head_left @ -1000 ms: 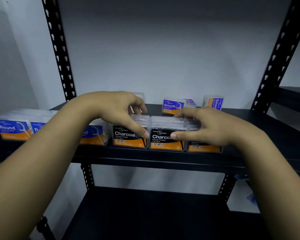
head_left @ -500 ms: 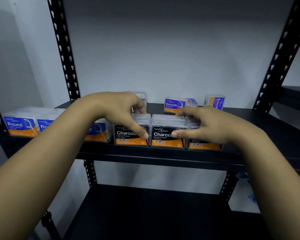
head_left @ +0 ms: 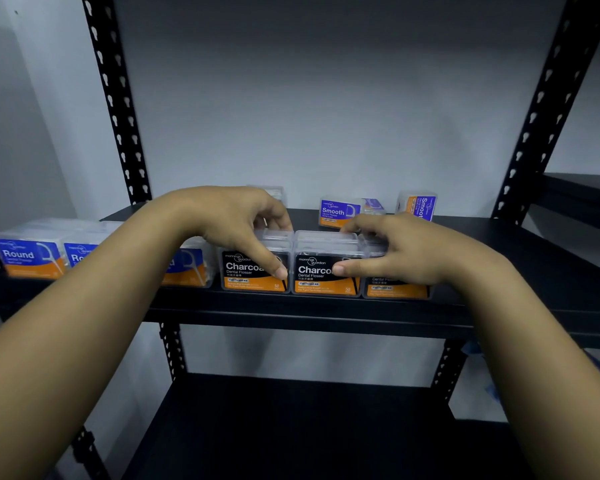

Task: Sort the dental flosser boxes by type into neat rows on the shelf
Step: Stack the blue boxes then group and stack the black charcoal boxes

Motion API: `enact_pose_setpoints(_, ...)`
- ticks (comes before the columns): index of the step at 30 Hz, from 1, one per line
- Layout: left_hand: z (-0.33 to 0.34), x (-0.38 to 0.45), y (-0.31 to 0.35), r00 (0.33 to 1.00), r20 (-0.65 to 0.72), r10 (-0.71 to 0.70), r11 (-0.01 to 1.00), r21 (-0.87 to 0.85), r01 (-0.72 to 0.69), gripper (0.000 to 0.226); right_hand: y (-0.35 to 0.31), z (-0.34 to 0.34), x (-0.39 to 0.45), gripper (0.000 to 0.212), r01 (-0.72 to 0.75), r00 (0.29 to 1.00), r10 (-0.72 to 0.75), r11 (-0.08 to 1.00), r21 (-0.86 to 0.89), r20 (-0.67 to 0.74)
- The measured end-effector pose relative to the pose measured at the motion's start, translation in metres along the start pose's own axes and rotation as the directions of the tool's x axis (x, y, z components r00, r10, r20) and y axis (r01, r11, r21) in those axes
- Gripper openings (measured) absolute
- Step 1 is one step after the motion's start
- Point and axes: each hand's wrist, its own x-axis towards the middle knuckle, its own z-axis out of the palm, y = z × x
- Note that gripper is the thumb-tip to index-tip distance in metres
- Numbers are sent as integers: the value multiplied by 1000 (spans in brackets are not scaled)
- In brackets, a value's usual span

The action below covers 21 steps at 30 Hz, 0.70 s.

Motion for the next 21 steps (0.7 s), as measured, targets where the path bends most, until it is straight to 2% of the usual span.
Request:
enact_pose_setpoints(10,6,1,-1,999,-30,21,999,-32,-22,61,-3,0,-1,69,-10,1000,10,1000,-4,3)
enact_pose_setpoints(14,12,5,-1,997,-68,29,998,-48,-33,67,-2,-1,0,81,-21,1000,21,999,-25,3)
enact_pose_setpoints(21,11,13,6,998,-45,44,998,-37,-46,71,-1,-3,-3,76,-23,1000,23,999,-30,-21)
